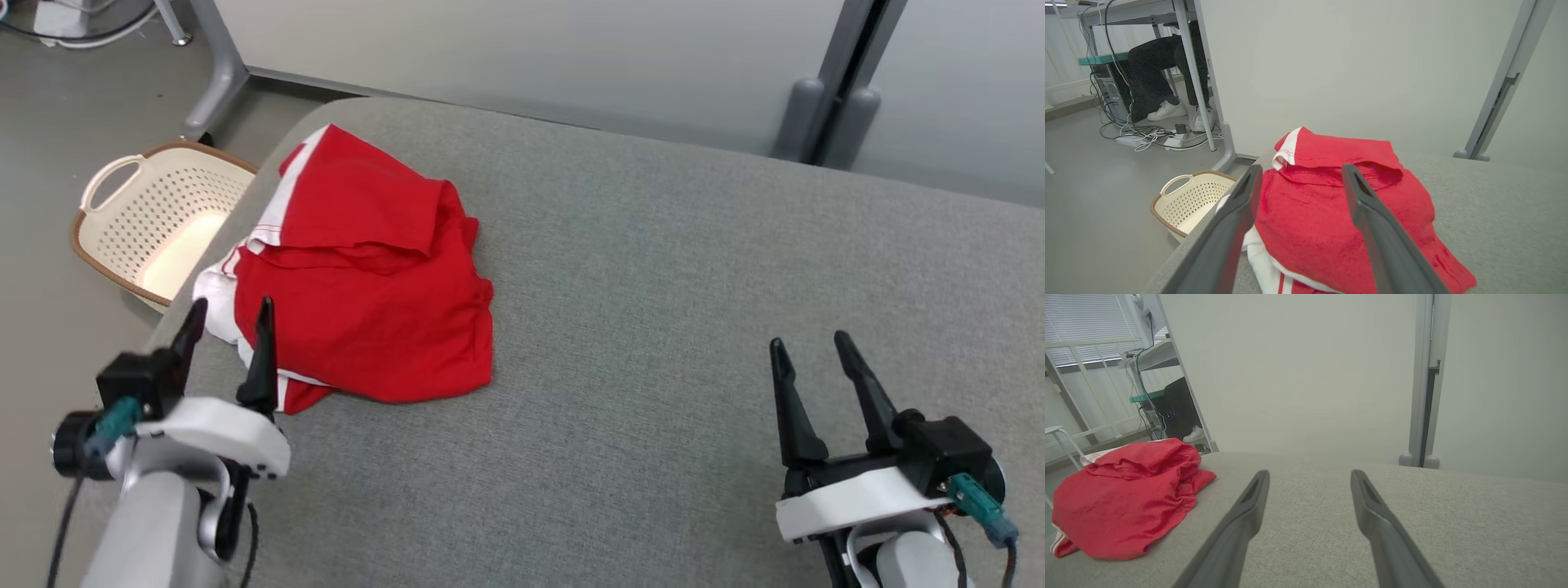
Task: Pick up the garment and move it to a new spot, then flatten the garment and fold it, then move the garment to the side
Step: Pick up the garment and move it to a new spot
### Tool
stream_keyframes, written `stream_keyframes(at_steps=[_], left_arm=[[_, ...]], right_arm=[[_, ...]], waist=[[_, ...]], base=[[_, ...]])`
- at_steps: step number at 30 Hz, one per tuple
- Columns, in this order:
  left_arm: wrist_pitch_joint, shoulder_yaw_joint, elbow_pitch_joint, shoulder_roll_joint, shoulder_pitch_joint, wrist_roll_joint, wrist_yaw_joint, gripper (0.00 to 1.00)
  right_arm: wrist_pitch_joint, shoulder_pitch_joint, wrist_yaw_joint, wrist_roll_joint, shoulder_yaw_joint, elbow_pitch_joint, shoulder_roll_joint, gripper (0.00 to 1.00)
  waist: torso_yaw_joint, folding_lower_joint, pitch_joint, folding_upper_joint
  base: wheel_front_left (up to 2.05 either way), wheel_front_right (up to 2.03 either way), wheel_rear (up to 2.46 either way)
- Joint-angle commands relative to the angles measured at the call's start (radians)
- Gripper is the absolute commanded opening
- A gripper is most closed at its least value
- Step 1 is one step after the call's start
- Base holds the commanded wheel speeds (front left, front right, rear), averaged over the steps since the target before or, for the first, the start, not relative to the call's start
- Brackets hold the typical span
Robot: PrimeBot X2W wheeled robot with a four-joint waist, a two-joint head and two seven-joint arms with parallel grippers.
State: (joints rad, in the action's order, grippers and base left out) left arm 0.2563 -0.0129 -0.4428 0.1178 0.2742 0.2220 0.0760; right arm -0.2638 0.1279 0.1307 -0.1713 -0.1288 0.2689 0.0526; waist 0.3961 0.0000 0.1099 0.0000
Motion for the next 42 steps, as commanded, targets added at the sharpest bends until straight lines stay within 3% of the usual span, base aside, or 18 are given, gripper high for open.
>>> stream_keyframes(at_steps=[1,8,12,22,23,24,25,27,35,42], left_arm=[[-0.026,-0.003,-0.044,0.027,0.068,0.003,0.012,1.00],[-0.206,0.008,-0.245,0.113,0.299,0.032,0.019,1.00],[-0.225,0.029,-0.315,0.153,0.367,0.037,-0.008,1.00],[-0.251,0.027,-0.487,0.192,0.463,0.060,0.012,1.00],[-0.242,0.025,-0.497,0.192,0.466,0.062,0.014,0.91],[-0.234,0.023,-0.507,0.190,0.469,0.065,0.018,0.45],[-0.234,0.023,-0.507,0.190,0.469,0.065,0.018,0.45],[-0.214,0.016,-0.520,0.188,0.476,0.066,0.022,0.00],[-0.101,-0.016,-0.505,0.186,0.496,0.064,0.040,0.00],[-0.041,-0.064,-0.389,0.196,0.480,0.068,0.052,0.00]], right_arm=[[-0.001,0.020,0.000,0.013,0.010,-0.008,0.010,1.00],[-0.001,0.053,0.000,0.028,0.047,-0.027,0.038,1.00],[-0.001,0.064,0.000,0.032,0.054,-0.035,0.046,1.00],[-0.001,0.084,0.000,0.034,0.046,-0.039,0.048,1.00],[-0.001,0.085,0.000,0.034,0.046,-0.037,0.047,1.00],[-0.001,0.086,0.000,0.033,0.047,-0.036,0.046,1.00],[-0.001,0.086,0.000,0.033,0.047,-0.036,0.046,1.00],[-0.001,0.085,0.000,0.033,0.048,-0.031,0.043,1.00],[-0.001,0.068,0.000,0.033,0.045,-0.015,0.028,1.00],[-0.001,0.043,0.000,0.023,0.047,-0.003,0.013,1.00]], waist=[[-0.044,0.0000,0.056,0.0000],[-0.113,0.0000,0.158,0.0000],[-0.145,0.0000,0.190,0.0000],[-0.186,0.0000,0.225,0.0000],[-0.187,0.0000,0.224,0.0000],[-0.188,0.0000,0.222,0.0000],[-0.188,0.0000,0.222,0.0000],[-0.188,0.0000,0.215,0.0000],[-0.182,0.0000,0.157,0.0000],[-0.190,0.0000,0.083,0.0000]], base=[[0.00,0.00,0.00],[0.00,0.00,0.00],[0.00,0.00,0.00],[0.00,0.00,0.00],[0.00,0.00,0.00],[0.00,0.00,0.00],[0.00,0.00,0.00],[0.00,0.00,0.00],[0.00,0.00,0.00],[0.00,0.00,0.00]])
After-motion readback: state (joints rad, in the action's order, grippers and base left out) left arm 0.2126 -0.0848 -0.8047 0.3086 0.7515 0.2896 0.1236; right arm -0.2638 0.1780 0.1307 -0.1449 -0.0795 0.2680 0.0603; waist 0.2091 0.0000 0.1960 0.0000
